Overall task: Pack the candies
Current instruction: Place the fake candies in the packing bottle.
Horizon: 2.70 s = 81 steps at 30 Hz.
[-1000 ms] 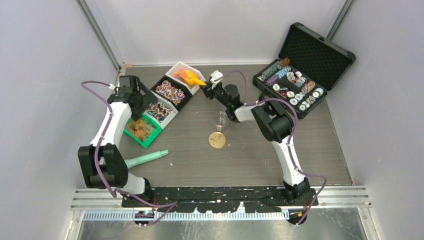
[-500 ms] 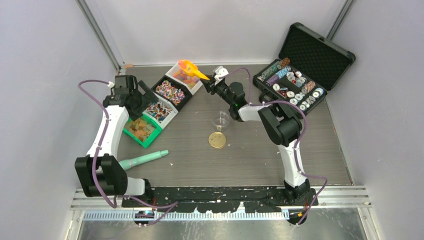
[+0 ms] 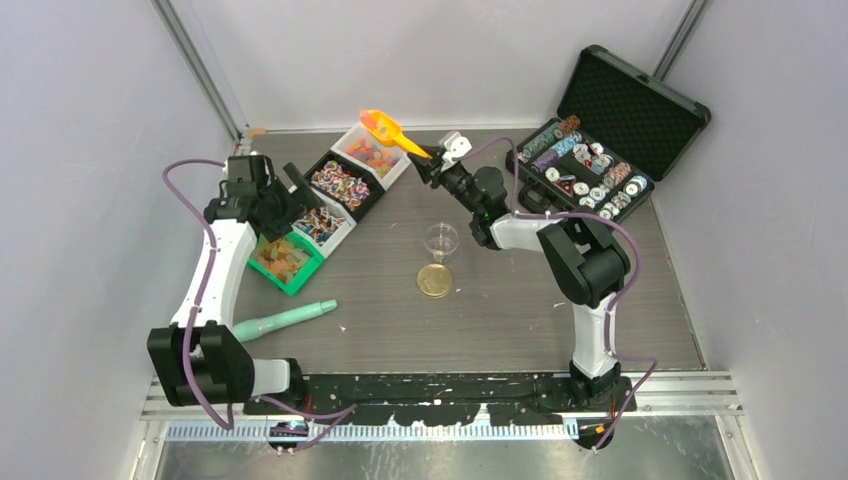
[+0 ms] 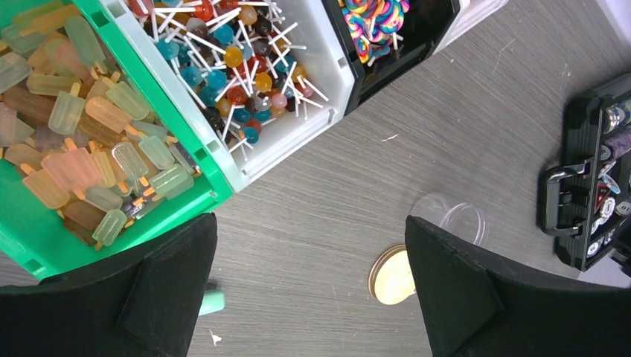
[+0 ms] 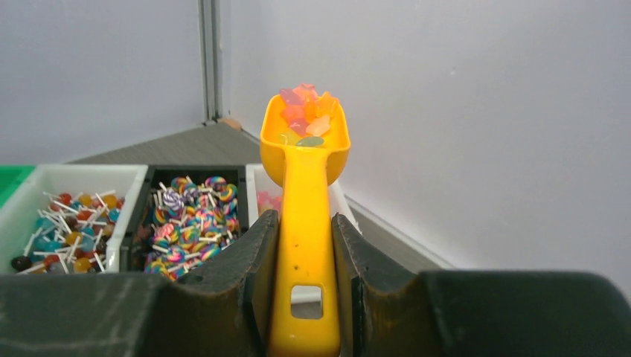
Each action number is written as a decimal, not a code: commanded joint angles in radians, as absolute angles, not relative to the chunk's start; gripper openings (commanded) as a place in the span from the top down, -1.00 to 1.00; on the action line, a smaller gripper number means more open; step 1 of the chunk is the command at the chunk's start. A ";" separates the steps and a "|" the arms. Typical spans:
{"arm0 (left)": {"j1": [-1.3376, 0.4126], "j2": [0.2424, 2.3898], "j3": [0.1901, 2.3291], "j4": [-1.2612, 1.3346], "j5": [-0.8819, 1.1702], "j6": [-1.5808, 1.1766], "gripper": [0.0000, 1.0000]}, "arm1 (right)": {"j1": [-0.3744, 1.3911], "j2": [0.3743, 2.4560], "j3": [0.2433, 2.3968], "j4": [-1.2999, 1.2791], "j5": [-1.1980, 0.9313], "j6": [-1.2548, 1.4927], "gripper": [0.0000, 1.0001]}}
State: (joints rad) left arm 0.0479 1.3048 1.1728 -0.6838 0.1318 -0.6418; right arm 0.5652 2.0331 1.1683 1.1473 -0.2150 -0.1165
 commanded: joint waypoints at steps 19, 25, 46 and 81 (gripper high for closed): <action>0.017 1.103 1.048 -0.545 0.336 -0.600 -0.90 | 0.562 1.510 0.788 1.237 -0.293 -0.227 1.00; -0.035 1.063 1.009 -0.552 0.361 -0.548 -0.90 | 0.563 1.288 0.663 1.018 -0.293 -0.307 1.00; -0.183 1.044 1.027 -0.663 0.298 -0.387 -0.99 | 0.573 0.766 0.499 0.368 -0.200 -0.416 0.99; -0.270 0.995 0.989 -0.719 0.185 -0.314 -0.99 | 0.597 0.678 0.515 0.024 -0.200 -0.452 0.99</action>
